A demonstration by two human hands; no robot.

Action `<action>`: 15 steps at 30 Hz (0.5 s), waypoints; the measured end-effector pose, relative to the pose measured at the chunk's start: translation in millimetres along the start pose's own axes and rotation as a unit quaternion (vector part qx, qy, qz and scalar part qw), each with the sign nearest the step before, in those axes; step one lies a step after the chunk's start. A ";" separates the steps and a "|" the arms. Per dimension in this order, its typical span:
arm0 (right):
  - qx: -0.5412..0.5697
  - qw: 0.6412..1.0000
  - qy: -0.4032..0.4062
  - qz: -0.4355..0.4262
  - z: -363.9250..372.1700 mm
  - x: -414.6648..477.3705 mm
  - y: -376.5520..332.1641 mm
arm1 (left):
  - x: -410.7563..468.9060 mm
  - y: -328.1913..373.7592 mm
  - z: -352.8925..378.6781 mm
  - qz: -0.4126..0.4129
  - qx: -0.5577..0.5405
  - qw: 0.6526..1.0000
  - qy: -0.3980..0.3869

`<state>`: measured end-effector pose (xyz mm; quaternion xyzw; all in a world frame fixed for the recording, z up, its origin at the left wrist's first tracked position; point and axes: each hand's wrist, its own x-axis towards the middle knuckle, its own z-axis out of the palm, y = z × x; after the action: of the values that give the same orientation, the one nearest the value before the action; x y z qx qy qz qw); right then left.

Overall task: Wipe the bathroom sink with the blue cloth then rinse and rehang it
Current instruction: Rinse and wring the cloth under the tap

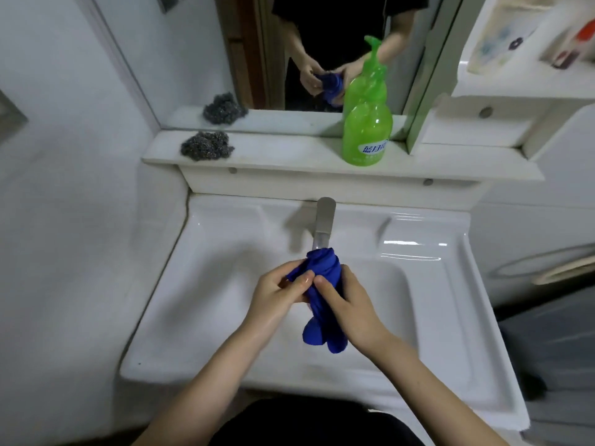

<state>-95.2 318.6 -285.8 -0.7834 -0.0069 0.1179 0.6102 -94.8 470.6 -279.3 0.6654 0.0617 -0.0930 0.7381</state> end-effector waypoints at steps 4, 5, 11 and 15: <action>0.058 0.998 0.027 0.009 28.3 -28.2 3.5 | -24.1 -6.9 -15.9 0.003 0.028 1.000 0.005; 0.065 0.997 0.038 0.010 38.0 -36.3 2.3 | -31.2 -6.3 -22.6 0.002 0.036 0.999 0.004; 0.107 0.987 0.120 0.002 85.7 -83.2 -20.6 | -68.4 7.2 -63.2 0.024 0.066 0.995 -0.067; 0.156 0.978 0.140 0.010 98.5 -105.9 -36.8 | -89.0 18.6 -75.1 0.016 0.047 0.988 -0.147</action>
<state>-212.3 405.6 -254.3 -0.6873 0.1046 0.0129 0.7187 -175.1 552.0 -250.2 0.6797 -0.0623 -0.1810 0.7081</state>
